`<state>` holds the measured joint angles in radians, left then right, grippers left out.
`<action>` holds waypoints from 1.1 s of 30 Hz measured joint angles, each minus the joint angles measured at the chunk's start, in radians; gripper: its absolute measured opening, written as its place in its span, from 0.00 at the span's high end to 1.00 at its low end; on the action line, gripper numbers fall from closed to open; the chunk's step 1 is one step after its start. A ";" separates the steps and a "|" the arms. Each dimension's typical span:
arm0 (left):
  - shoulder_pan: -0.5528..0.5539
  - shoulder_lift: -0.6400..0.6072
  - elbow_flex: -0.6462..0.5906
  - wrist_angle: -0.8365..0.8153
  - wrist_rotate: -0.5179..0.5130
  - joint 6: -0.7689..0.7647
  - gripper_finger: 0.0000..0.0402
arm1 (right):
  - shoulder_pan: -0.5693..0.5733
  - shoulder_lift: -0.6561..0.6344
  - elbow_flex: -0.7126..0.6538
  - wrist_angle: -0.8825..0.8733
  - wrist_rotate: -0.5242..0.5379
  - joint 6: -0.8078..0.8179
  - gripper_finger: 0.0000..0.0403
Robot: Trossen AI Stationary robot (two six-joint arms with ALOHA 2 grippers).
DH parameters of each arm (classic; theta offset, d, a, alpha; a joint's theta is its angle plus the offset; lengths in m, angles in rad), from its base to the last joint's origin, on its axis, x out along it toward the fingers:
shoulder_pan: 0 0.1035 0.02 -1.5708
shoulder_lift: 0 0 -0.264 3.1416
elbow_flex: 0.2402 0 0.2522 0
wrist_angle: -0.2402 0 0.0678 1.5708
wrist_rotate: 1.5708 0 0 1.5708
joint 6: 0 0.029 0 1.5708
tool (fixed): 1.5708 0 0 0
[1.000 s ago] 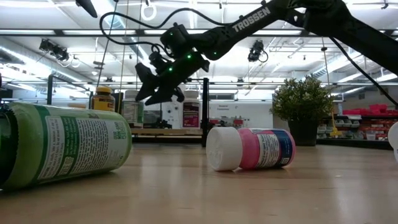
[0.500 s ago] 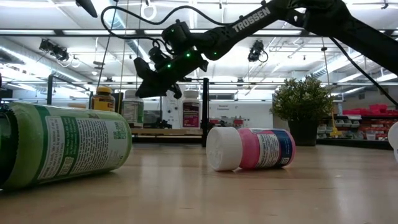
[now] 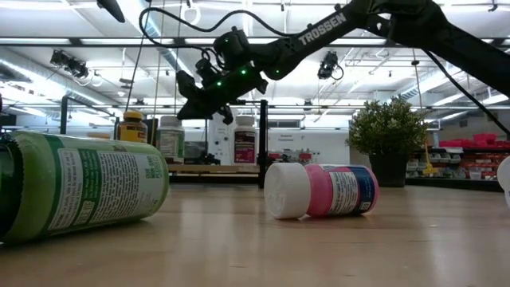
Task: Pick and place medicine bottles onto shelf by color
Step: Put the blue medicine bottle on the shelf
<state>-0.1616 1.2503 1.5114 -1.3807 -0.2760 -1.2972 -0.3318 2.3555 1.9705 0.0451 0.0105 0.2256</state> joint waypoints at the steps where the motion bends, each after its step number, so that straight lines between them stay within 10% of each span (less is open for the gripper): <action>1: 0.000 0.000 0.000 0.000 0.000 0.000 0.29 | -0.002 0.000 0.000 -0.001 -0.012 0.000 0.94; 17: -0.103 0.009 0.000 -0.038 0.073 0.025 0.29 | 0.033 -0.003 0.094 -0.322 -0.243 -0.085 0.92; 25: -0.285 0.016 0.000 0.078 -0.134 -0.140 0.29 | 0.098 -0.050 0.094 -0.473 -0.402 -0.270 0.83; 33: -0.370 0.124 -0.001 -0.198 0.062 -0.369 0.29 | 0.136 -0.147 0.094 -0.664 -0.371 -0.358 0.71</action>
<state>-0.5320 1.3742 1.5107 -1.5792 -0.2144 -1.6667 -0.1955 2.2082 2.0644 -0.6191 -0.3601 -0.1326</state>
